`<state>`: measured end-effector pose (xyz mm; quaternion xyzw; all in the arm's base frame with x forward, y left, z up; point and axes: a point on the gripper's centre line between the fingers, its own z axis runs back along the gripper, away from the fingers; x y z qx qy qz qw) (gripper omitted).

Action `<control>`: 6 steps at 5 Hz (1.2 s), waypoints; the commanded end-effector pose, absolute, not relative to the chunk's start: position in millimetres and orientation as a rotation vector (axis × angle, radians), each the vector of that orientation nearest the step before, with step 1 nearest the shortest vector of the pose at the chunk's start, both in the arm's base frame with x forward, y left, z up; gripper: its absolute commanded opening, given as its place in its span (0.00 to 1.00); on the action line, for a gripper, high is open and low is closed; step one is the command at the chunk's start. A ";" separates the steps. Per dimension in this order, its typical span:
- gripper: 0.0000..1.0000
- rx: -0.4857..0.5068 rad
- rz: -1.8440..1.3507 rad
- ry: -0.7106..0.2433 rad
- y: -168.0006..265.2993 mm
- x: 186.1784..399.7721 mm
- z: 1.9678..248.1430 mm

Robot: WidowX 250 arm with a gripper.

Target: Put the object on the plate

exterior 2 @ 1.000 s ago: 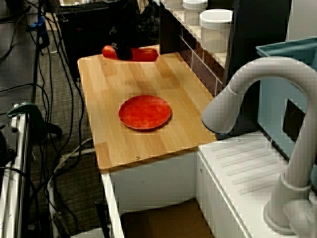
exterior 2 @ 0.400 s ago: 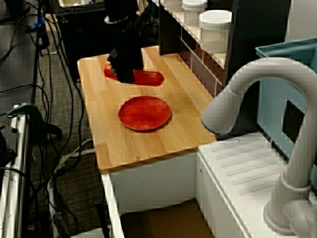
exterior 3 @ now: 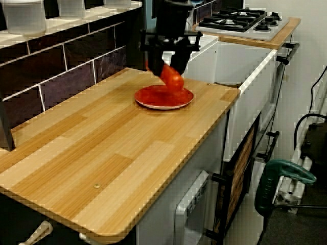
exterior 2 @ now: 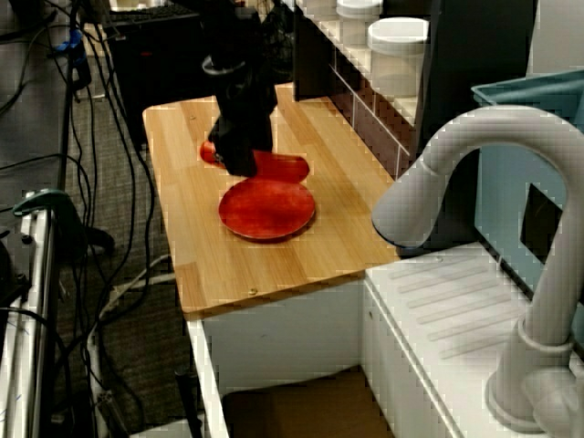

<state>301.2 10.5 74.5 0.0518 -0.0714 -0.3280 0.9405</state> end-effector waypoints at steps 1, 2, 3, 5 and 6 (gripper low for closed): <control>0.00 0.136 -0.655 -0.155 10.6 311.7 68.1; 0.00 0.139 -0.649 -0.148 14.3 311.3 66.9; 0.00 0.145 -0.638 -0.143 13.7 307.8 63.5; 0.00 0.143 -0.620 -0.143 12.9 308.0 62.7; 1.00 0.143 -0.623 -0.135 14.0 307.4 63.0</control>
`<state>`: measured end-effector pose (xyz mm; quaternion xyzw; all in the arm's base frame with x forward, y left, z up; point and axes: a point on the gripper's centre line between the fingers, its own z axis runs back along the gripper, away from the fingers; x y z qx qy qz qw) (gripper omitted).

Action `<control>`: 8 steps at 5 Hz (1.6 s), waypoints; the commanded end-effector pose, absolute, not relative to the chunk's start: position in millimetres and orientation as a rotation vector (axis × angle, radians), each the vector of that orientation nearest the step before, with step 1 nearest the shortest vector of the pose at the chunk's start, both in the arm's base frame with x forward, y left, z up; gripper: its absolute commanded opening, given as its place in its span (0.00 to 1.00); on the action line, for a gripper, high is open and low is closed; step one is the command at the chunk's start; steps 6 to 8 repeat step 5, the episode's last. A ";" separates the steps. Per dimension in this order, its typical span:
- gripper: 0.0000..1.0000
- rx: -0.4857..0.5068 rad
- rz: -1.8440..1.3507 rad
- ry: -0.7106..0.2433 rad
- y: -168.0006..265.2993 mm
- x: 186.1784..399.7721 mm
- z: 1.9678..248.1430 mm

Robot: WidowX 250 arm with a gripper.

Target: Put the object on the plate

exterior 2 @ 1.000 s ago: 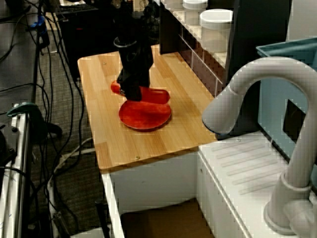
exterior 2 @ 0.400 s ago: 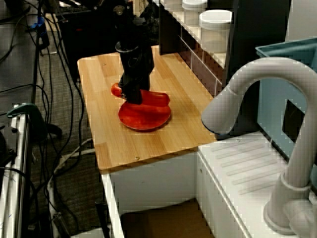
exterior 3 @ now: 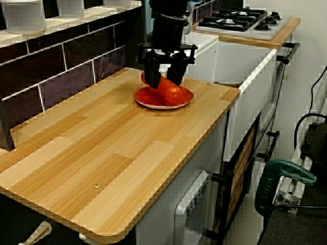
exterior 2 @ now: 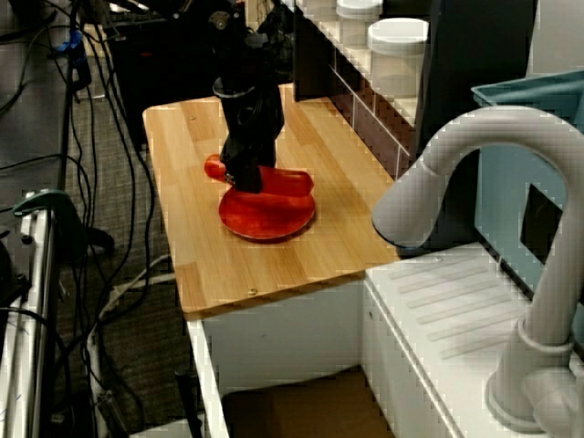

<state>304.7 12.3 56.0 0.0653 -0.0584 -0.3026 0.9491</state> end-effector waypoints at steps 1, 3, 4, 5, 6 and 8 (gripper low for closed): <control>1.00 0.138 -0.620 -0.131 15.2 304.3 63.3; 1.00 0.122 -0.610 -0.143 21.4 297.9 75.9; 1.00 0.113 -0.600 -0.147 25.4 295.7 81.2; 1.00 0.105 -0.591 -0.149 29.5 294.6 86.1; 1.00 0.105 -0.591 -0.149 29.5 294.6 86.1; 1.00 0.105 -0.591 -0.149 29.5 294.6 86.1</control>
